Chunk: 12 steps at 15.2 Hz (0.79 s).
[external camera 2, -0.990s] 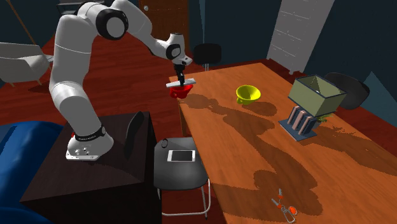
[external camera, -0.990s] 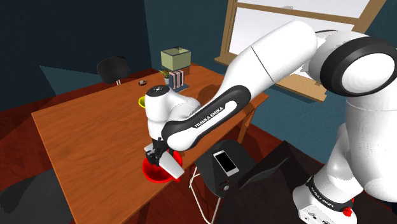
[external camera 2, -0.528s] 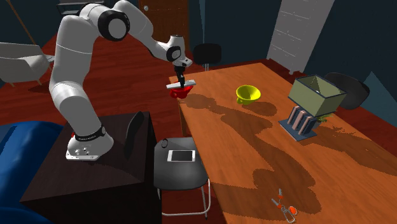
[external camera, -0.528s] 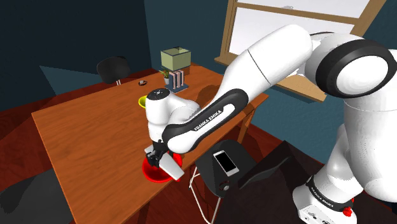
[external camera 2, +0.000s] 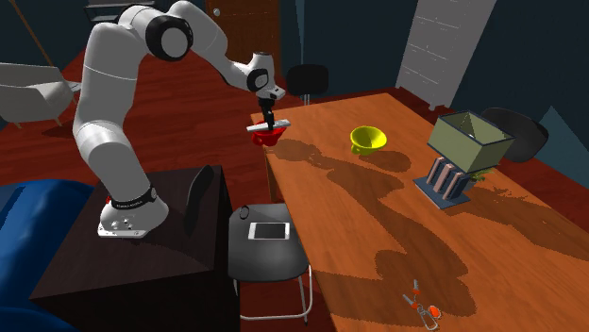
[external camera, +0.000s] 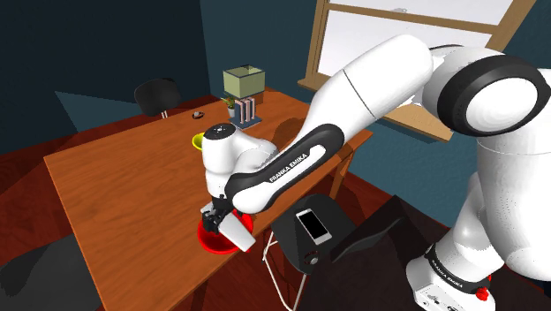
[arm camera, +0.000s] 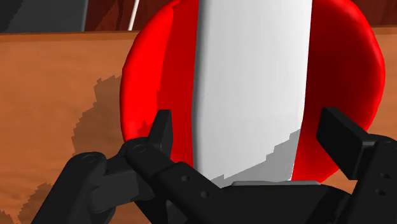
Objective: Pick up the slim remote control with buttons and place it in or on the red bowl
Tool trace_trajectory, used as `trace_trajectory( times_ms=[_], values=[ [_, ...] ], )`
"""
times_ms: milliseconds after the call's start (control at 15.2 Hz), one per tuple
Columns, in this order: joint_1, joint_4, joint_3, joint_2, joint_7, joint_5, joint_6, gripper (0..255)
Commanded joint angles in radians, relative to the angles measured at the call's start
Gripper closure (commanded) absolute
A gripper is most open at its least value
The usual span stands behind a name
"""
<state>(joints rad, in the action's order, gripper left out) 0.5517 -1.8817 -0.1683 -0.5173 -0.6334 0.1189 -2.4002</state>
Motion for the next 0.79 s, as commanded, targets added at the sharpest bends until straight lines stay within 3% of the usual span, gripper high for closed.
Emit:
trace_trajectory(
  times_ms=[0, 264, 726],
  values=[
    [0.0, -0.001, 0.0, 0.0, 0.0, 0.0, -0.001, 0],
    [-0.01, 0.01, -0.013, 0.085, 0.013, -0.02, 0.094, 0],
    [-0.009, 0.01, -0.013, 0.085, 0.013, -0.02, 0.094, 0]
  ],
)
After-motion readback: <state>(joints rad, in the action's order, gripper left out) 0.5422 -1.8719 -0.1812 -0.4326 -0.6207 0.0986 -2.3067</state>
